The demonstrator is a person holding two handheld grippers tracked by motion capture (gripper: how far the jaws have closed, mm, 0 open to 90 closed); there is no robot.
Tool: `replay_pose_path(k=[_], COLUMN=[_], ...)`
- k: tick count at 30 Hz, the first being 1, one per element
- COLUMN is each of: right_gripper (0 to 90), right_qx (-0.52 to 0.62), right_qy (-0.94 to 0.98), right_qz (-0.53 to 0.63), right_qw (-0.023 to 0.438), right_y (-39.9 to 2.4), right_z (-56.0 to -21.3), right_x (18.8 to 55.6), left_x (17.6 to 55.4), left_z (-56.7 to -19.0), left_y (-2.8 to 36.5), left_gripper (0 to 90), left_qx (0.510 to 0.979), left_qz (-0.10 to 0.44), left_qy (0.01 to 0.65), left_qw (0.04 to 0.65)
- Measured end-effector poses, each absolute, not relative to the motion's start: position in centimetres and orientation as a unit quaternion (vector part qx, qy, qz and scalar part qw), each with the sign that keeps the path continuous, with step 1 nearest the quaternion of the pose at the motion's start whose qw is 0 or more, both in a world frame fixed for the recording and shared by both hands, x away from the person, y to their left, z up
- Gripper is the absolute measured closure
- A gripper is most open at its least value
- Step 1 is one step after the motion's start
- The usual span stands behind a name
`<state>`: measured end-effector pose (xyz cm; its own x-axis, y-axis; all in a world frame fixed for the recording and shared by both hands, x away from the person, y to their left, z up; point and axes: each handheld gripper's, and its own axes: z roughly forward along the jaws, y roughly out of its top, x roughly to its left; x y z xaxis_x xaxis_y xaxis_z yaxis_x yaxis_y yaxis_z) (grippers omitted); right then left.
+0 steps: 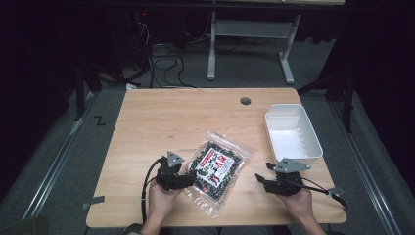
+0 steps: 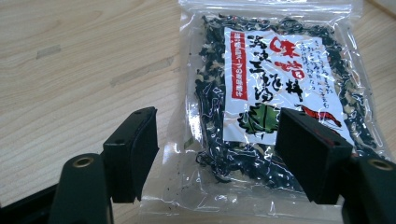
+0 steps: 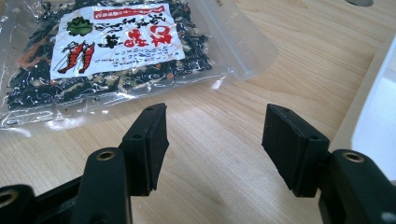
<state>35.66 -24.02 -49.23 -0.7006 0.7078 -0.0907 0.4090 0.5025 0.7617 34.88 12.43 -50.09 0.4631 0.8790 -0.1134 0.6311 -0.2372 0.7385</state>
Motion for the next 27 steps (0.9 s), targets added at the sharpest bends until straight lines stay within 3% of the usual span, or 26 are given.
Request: replay_pose_path(k=[27], right_gripper=[39.8], right_qx=[0.328], right_qy=[0.847], right_qz=[0.362], right_qw=[0.207], right_y=[-24.0], right_z=[-49.5], right_x=[35.7], left_x=[36.4], left_z=[-49.9], left_y=[9.5], left_gripper=[26.9], left_qx=[0.798], left_qz=[0.152], left_qy=[0.487], left_qw=[0.320])
